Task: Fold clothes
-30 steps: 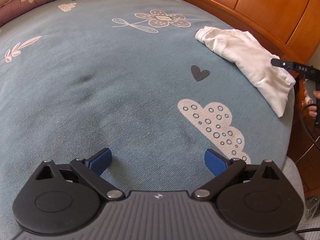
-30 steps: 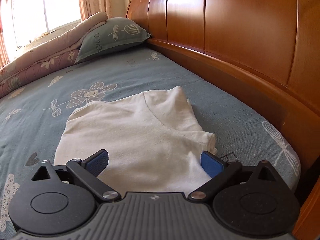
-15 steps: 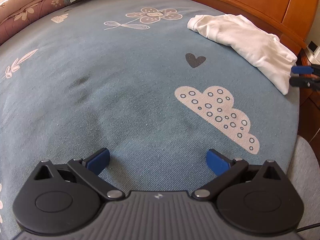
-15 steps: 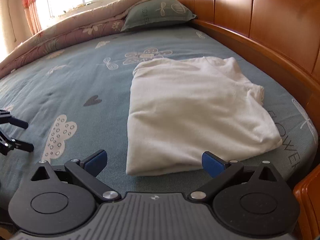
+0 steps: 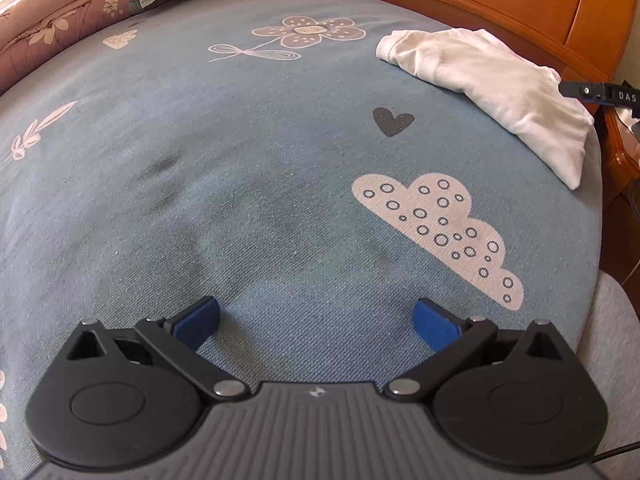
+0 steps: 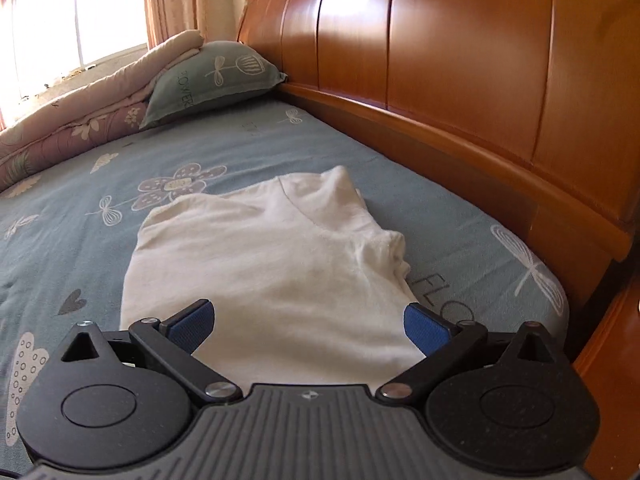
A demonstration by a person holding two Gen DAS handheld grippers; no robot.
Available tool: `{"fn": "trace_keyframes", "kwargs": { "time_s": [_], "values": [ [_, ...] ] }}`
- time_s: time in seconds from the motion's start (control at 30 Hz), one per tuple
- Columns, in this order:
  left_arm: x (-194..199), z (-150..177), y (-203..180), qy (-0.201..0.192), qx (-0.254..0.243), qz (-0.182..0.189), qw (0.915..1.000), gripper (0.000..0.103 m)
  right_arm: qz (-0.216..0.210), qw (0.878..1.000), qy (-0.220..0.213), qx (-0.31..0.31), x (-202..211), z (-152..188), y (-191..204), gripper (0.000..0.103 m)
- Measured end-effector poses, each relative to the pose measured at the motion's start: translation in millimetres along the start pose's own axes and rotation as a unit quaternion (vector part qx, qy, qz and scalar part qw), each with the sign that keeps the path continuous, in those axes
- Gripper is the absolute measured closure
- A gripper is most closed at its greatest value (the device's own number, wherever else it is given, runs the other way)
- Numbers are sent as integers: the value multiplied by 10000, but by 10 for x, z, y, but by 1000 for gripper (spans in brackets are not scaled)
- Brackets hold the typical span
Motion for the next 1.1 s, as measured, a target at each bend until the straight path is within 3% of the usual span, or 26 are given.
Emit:
{"fn": "trace_keyframes", "kwargs": {
  "time_s": [0.2,0.27,0.33,0.43,0.57,0.63,0.83,0.93,1.1],
  "values": [
    [95,-21,5,-125,-103,-228,9996,1,-110,9973,-243,687,-282,-437,221,0],
    [140,-40,20,-196,-161,-272,9993,1,-100,9973,-20,721,-548,-450,187,0],
    [180,-58,55,-262,-141,-277,9992,1,-36,9975,487,516,-841,-349,72,0],
    [229,-87,130,-388,-76,-271,9989,1,12,9971,547,538,-871,-377,79,0],
    [235,-138,229,-519,74,-362,9980,1,-190,9965,46,817,-789,-674,313,0],
    [234,-160,261,-569,139,-395,9975,1,-111,9960,24,889,-929,-809,380,0],
    [222,-144,310,-539,201,-356,9977,1,205,9967,626,485,-1665,-793,242,0],
    [231,-125,366,-540,238,-447,9973,1,244,9970,601,412,-1612,-834,247,0],
    [255,-119,372,-590,300,-398,9970,1,-87,9978,271,601,-1135,-757,443,0]
  ]
}}
Point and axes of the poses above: each gripper's, at about its wrist camera, not at the fingertips, and x roughly against the way its jaws point, y to its left, z to its underside, the point moved 7 cm from there along -x, roughly the way its jaws point, and after that the axes turned 5 degrees about x, right-handed, at the moved point
